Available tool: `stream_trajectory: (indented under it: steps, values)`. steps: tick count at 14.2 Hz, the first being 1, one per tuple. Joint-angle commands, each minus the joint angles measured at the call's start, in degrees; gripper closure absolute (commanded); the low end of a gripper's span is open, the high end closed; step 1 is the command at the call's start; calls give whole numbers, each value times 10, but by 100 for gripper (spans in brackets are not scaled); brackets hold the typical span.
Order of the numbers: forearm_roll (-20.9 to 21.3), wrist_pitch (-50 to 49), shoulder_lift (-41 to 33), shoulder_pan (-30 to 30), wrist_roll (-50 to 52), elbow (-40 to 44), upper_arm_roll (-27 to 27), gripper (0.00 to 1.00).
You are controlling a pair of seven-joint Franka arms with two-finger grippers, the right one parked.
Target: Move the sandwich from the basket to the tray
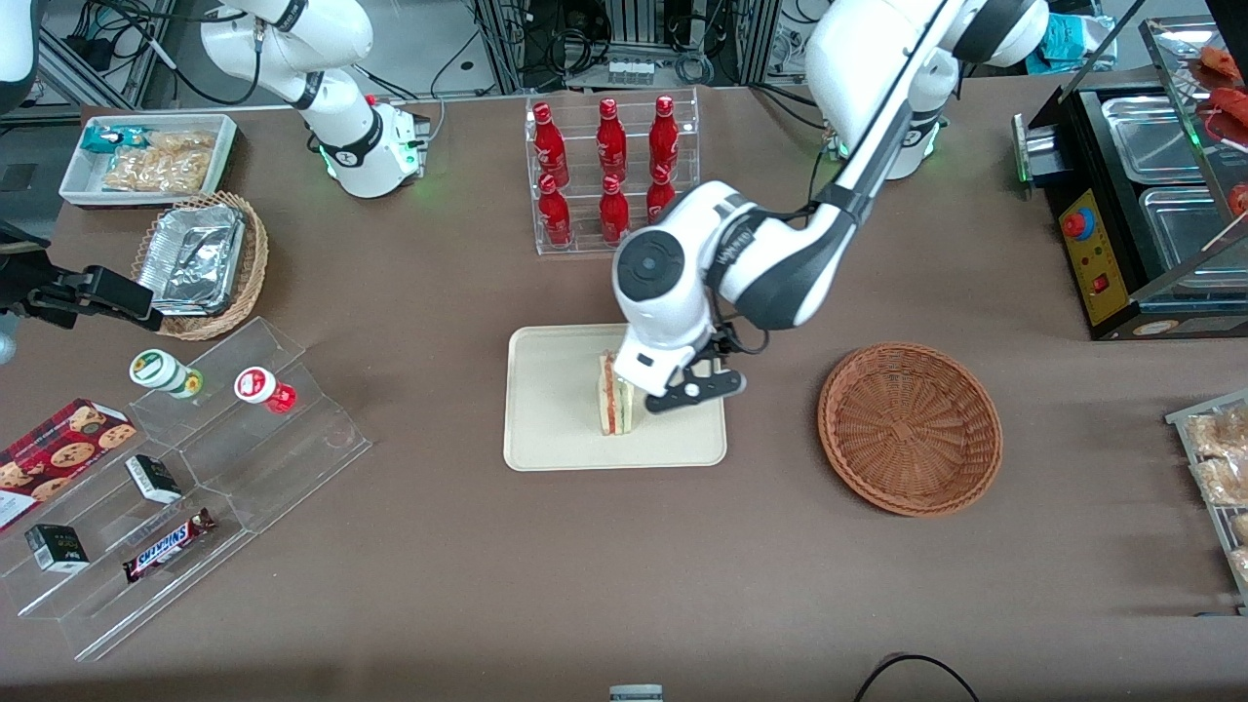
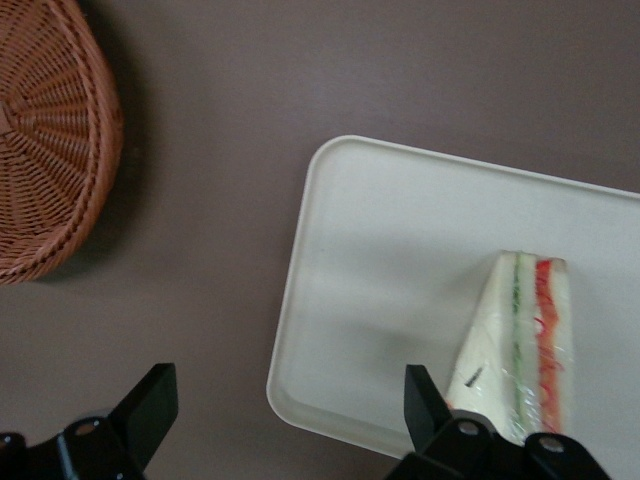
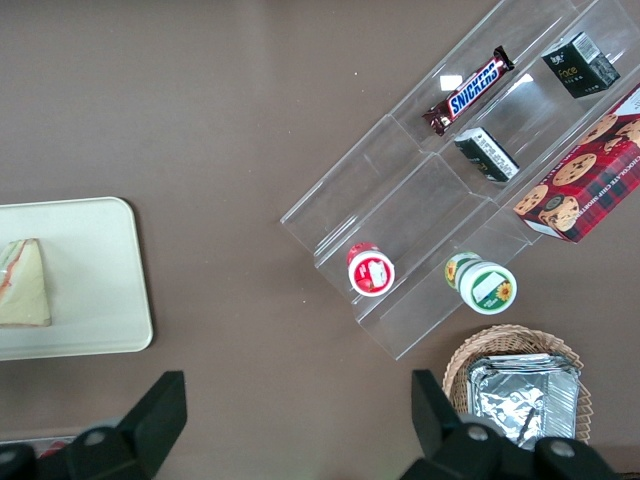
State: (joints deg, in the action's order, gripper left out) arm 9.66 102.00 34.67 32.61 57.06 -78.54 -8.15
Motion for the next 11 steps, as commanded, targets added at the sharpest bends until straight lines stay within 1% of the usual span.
stream_trajectory:
  steps: [1,4,6,8,11]
  values:
    - [8,2,-64,-42,-4,-82,-5,0]
    - [-1,5,-125,-93,-92,-153,-5,0]
    - [-25,1,-162,-126,-144,-186,-5,0]
    - [-43,-14,-195,-162,-199,-206,-5,0]
    - [-68,-57,-229,-207,-265,-208,-5,0]
